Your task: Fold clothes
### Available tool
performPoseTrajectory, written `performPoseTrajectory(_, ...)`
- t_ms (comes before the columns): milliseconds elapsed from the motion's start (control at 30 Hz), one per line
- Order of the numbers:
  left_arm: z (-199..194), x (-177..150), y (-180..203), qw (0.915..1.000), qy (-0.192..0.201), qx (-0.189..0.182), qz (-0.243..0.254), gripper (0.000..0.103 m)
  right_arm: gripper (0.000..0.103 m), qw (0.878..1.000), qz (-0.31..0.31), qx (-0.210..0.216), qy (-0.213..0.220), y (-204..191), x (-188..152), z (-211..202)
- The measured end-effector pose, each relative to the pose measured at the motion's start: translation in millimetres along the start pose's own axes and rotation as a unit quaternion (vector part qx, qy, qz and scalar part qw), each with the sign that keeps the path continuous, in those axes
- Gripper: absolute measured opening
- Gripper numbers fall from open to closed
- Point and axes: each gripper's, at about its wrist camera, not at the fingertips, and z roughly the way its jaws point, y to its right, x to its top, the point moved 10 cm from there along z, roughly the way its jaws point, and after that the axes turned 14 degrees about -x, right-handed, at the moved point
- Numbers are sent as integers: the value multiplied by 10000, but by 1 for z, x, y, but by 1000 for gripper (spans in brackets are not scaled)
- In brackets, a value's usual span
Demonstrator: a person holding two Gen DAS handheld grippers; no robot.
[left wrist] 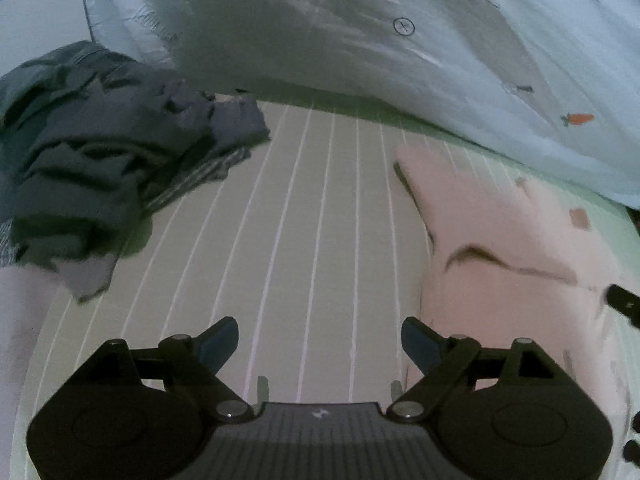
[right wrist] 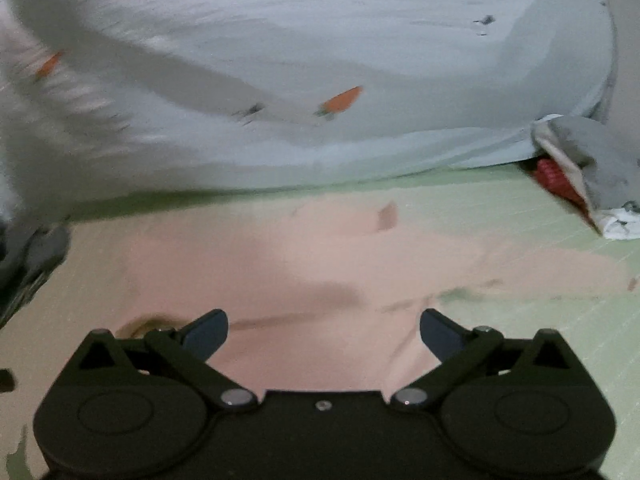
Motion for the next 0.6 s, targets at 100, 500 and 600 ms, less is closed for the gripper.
performPoseTrajectory(100,-9,-20,-4,10000,-56,-12,62,89,103,9999,-111,-23,-72,-21,-24,-19)
performPoseTrajectory(500,-28,-73,-36,9992,-296,249,-14,89,102,9967,-714,153,-364,-94,-93,-61)
performPoseTrajectory(600,-31,-81,-43,9989,-331,332,-7,89,99,9951,-870,204,-433,-113,-109,-71)
